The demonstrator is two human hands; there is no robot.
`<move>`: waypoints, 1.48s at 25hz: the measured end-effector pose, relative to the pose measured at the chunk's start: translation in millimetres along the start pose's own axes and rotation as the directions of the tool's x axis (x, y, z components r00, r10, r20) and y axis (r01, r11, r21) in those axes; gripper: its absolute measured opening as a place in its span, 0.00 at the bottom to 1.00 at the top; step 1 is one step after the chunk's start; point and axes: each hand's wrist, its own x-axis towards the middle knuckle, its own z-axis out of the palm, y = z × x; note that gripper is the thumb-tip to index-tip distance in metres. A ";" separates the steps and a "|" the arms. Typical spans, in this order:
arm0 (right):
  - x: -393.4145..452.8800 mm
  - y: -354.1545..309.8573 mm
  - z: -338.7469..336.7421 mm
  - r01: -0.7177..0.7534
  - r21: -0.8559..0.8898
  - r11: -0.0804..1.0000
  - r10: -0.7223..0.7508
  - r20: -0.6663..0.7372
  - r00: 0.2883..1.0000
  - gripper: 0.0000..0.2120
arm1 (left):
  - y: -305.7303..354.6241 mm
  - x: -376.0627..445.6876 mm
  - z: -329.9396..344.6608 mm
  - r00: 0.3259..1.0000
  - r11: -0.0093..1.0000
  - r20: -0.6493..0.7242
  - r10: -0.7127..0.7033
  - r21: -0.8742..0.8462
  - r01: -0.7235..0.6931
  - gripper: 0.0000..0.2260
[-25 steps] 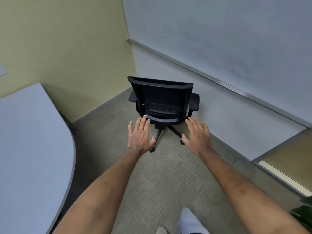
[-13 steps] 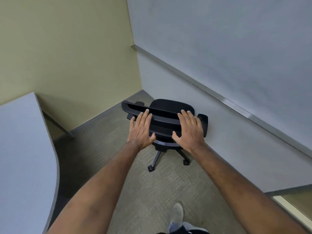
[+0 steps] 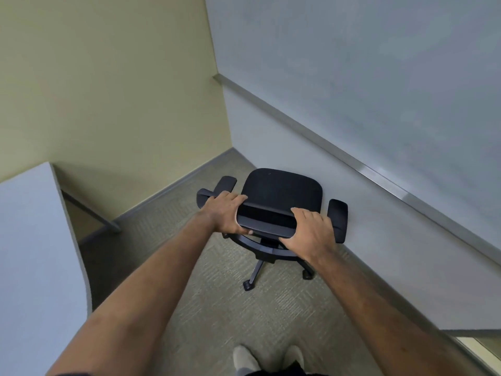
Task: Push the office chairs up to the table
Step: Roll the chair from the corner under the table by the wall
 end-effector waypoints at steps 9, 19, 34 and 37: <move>7.1 -9.6 -5.4 0.000 -0.080 0.997 -0.001 -0.007 1.000 0.39 | -6.0 -2.8 5.4 0.996 0.995 -0.087 -0.007 0.095 0.015 0.41; 16.4 -33.3 -11.6 0.003 -0.077 0.997 -0.002 0.015 1.000 0.37 | -25.8 -4.5 11.5 0.991 0.995 -0.128 -0.023 0.095 0.035 0.40; 49.6 -50.8 -7.0 0.108 -0.071 0.992 -0.105 0.039 0.994 0.37 | -51.7 -11.6 11.7 0.984 0.992 -0.140 -0.106 0.049 0.114 0.39; 65.5 -52.8 -6.5 0.155 -0.067 0.986 -0.151 0.050 0.987 0.34 | -57.5 -13.1 10.4 0.980 0.989 -0.148 -0.136 0.040 0.143 0.39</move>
